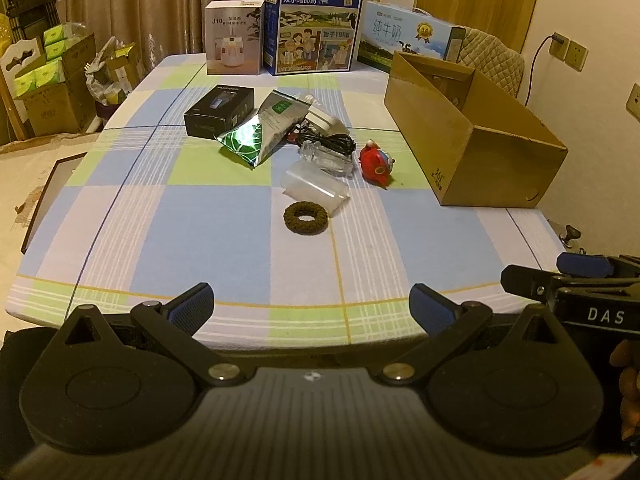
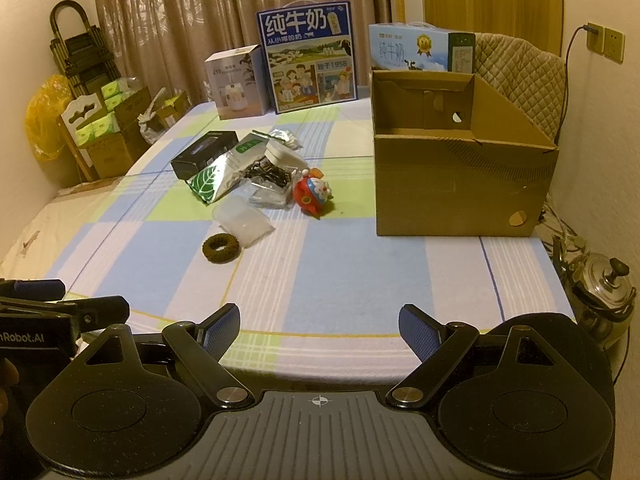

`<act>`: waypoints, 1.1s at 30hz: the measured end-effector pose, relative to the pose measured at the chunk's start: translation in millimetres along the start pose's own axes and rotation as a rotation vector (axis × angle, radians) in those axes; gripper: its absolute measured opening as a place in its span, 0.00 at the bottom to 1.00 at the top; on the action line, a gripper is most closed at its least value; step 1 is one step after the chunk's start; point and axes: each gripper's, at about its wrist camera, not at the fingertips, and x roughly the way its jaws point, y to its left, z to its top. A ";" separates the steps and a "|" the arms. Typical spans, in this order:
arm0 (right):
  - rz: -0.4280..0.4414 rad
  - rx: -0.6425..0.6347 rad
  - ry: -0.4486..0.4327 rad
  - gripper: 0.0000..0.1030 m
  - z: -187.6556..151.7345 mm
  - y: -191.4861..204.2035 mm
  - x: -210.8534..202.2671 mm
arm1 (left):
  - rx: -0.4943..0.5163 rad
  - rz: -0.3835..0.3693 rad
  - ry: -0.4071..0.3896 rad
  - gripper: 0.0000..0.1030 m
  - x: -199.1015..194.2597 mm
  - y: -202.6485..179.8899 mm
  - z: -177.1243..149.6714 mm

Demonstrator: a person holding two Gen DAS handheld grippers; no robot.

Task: Organize objects
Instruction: 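Move both tools toward the brown rope ring and clear plastic cup, then grasp the brown rope ring with the left tool while the right tool grasps the clear cup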

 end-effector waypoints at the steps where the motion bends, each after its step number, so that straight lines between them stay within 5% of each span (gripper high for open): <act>1: -0.002 -0.001 -0.002 0.82 0.0 -0.5 1.6 | -0.001 0.003 -0.001 0.99 1.8 2.2 0.7; 8: -0.006 -0.005 0.002 0.82 9.3 -5.8 25.3 | -0.016 0.013 0.015 0.99 30.9 23.5 15.8; 21: 0.063 -0.057 0.025 0.81 41.9 -5.5 95.3 | 0.193 -0.038 0.027 0.94 118.6 37.9 55.3; 29: 0.082 -0.077 0.062 0.70 48.9 -14.1 142.0 | 0.309 -0.142 0.032 0.87 169.6 28.5 64.8; 33: 0.086 -0.070 0.075 0.70 49.6 -16.7 151.5 | 0.345 -0.169 0.059 0.70 188.9 22.1 63.5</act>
